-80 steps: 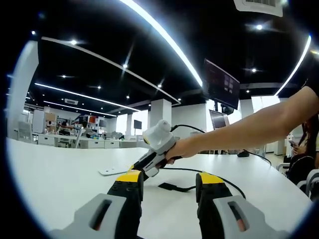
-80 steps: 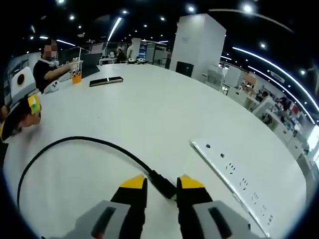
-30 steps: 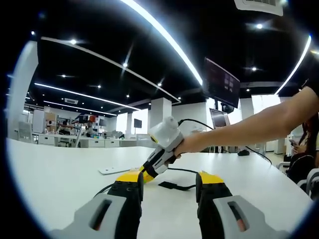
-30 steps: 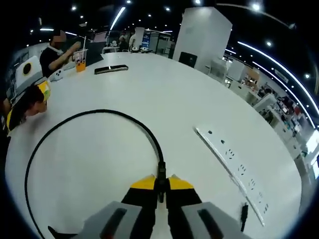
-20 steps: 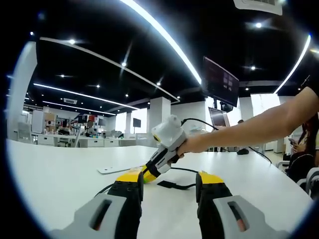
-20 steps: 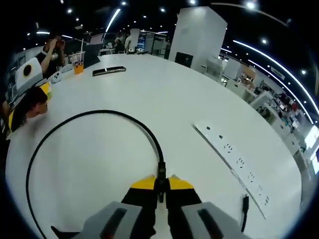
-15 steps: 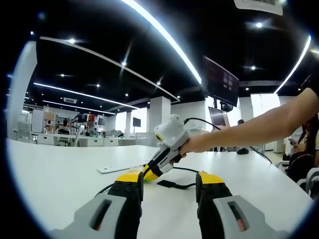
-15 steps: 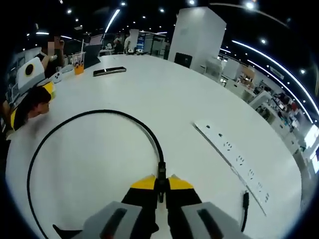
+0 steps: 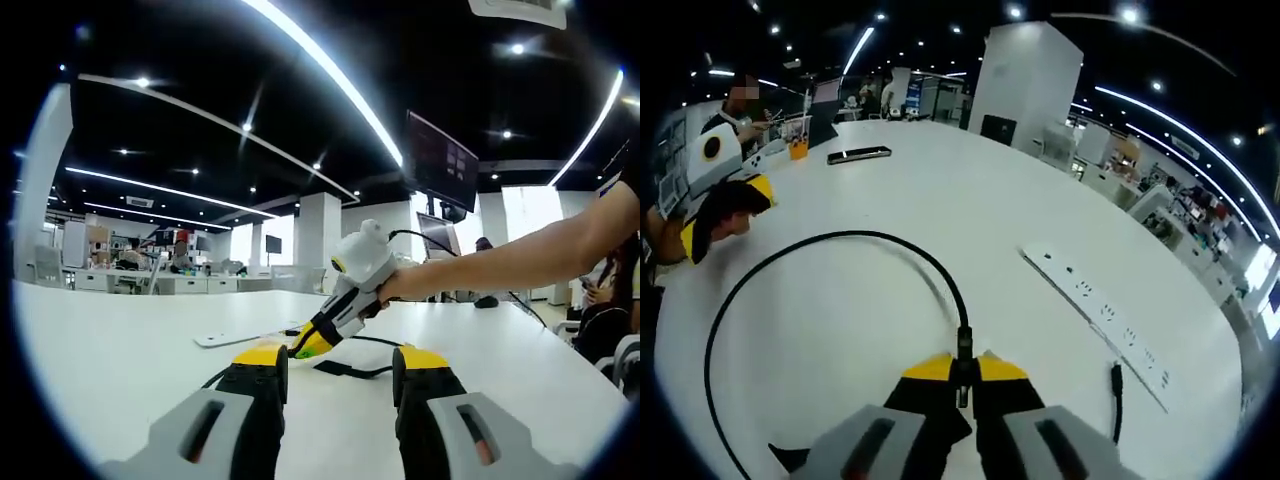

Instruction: Find the charging cable on the desk, coil it up and secure with Velcro.

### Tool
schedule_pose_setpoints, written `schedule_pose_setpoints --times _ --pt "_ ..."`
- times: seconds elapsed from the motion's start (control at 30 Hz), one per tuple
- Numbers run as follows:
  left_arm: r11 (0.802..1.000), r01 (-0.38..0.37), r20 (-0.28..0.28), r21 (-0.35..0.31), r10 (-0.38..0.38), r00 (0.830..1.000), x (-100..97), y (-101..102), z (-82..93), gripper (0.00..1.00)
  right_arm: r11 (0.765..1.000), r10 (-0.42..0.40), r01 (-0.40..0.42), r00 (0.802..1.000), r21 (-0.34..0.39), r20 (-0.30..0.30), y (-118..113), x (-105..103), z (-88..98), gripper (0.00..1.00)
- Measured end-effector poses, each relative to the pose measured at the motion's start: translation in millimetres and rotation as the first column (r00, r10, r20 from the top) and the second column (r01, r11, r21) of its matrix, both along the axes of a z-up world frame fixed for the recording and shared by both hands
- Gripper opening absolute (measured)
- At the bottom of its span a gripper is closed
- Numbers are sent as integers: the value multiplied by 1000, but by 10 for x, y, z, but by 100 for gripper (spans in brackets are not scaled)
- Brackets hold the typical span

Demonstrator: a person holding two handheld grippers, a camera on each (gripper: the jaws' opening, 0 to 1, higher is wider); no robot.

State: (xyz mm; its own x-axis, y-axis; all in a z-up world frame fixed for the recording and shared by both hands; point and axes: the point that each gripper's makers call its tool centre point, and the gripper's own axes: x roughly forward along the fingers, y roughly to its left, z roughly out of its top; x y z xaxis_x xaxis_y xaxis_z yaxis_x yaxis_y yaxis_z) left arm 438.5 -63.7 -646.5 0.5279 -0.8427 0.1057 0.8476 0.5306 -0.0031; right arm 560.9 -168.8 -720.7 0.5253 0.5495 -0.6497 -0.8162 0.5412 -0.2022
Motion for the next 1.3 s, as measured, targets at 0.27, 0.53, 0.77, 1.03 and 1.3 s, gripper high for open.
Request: schedule_pose_setpoints --times 0.27,0.53,0.77,1.03,1.3 --pt "1000 2 0 2 -2 1000 -4 -9 -10 42 999 -40 40 999 11 14 -136 -120 69 8" --pt "1000 3 0 9 -3 1000 1 -27 -30 42 998 -68 68 998 8 15 -302 -267 55 8" --pt "1000 0 0 9 0 1000 18 -28 -38 42 995 -100 99 995 29 23 -447 -367 85 8" --pt "1000 -2 1 10 2 1000 28 -34 -43 42 988 -149 147 988 54 41 -529 -555 113 8" --pt "1000 -4 2 7 4 1000 30 -36 -35 42 972 -228 225 973 71 33 -738 -739 47 8"
